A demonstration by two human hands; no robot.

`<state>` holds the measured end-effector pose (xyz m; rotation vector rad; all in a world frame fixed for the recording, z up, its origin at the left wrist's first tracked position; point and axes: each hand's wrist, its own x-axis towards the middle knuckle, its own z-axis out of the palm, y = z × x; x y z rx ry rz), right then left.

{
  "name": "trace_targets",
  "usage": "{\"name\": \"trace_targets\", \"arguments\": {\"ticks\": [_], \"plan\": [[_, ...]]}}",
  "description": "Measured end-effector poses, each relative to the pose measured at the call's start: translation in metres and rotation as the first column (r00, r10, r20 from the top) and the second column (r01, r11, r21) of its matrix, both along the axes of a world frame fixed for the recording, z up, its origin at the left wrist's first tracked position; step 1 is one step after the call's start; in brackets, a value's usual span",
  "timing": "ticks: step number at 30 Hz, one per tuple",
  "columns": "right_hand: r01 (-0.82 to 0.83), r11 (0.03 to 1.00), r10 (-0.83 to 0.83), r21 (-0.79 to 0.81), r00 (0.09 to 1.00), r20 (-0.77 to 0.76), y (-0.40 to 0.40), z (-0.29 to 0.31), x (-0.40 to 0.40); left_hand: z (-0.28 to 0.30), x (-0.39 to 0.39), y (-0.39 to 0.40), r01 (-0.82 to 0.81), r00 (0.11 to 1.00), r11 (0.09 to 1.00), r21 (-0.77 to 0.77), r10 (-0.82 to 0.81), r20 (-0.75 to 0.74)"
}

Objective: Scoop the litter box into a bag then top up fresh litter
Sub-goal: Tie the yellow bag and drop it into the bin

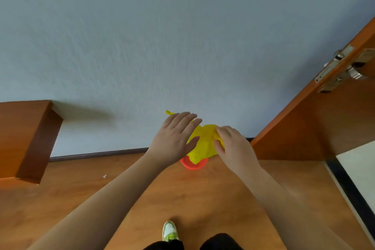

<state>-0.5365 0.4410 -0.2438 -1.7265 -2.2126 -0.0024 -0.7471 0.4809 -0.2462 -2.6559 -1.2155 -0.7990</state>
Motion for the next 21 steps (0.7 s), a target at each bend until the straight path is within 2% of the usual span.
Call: {"name": "trace_targets", "arguments": {"ticks": [6, 15, 21], "plan": [[-0.033, 0.999, 0.035, 0.031, 0.998, -0.053, 0.04, -0.01, 0.024, -0.025, 0.04, 0.037, -0.102, 0.978, 0.985, -0.137, 0.074, -0.197], [-0.184, 0.983, 0.184, 0.014, 0.98, -0.075, 0.119, -0.071, 0.082, -0.087, 0.095, 0.094, -0.223, 0.955, 0.963, -0.15, 0.185, -0.23], [-0.26, 0.965, 0.253, -0.044, 0.96, -0.121, 0.164, -0.118, 0.116, -0.128, 0.133, 0.116, -0.313, 0.94, 0.941, -0.126, 0.287, -0.187]]}}
